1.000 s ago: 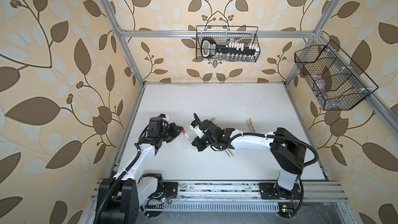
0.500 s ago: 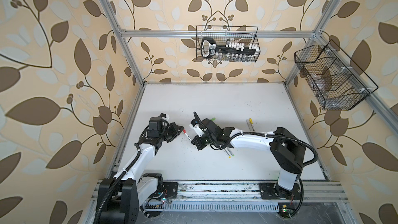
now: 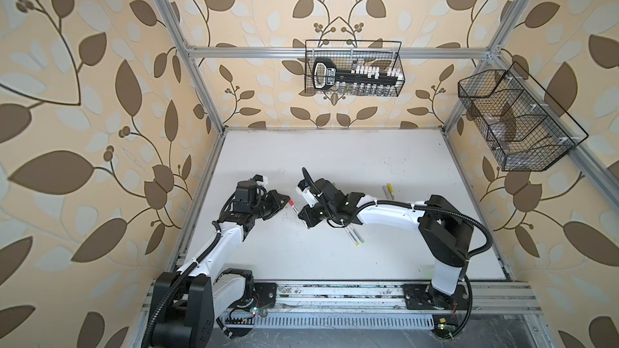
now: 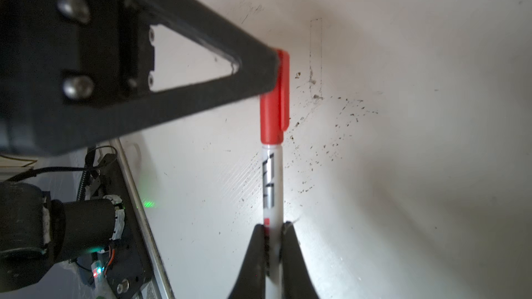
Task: Insert pens into pen caps
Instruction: Put on the pen cap to the pen.
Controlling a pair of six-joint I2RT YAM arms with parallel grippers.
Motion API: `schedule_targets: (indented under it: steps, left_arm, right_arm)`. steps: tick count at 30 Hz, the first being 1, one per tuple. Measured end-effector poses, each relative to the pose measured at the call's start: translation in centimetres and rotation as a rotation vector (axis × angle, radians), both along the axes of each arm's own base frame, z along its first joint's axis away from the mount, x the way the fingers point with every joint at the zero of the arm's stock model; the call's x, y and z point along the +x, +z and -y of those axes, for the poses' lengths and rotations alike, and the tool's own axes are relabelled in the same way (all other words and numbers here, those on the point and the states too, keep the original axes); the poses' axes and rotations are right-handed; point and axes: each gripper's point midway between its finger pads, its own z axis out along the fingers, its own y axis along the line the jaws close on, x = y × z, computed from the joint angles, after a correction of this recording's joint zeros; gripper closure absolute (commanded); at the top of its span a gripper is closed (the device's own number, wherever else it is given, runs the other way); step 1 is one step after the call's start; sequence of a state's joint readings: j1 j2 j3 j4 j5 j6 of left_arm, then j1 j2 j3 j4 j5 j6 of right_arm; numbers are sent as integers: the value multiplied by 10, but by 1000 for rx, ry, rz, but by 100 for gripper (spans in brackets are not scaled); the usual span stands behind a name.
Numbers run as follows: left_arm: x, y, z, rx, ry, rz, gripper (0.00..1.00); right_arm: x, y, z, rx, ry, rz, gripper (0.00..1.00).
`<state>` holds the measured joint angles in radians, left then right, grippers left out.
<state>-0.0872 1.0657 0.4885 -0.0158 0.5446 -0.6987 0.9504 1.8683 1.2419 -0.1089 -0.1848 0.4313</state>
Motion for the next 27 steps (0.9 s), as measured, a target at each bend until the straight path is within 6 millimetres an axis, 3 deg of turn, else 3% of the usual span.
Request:
schedule_targets:
  steps: [5, 8, 13, 17, 24, 27]
  left_arm:
    - [-1, 4, 7, 53, -25, 45, 86]
    - [-3, 5, 9, 70, -34, 56, 80]
    - [-16, 1, 17, 70, -76, 18, 46]
    - [-19, 6, 13, 78, -57, 12, 26]
    - [-7, 46, 0, 86, 4, 108, 25]
    - [-4, 50, 1, 82, 2, 119, 28]
  right_arm:
    - [0, -2, 3, -12, -5, -11, 93]
    - [0, -2, 3, -13, -5, -10, 93]
    - [14, 11, -1, 30, -17, 30, 93]
    - [16, 13, -1, 34, -16, 38, 93]
    - [7, 18, 4, 45, 6, 55, 92]
    - [-1, 25, 1, 61, 35, 65, 93]
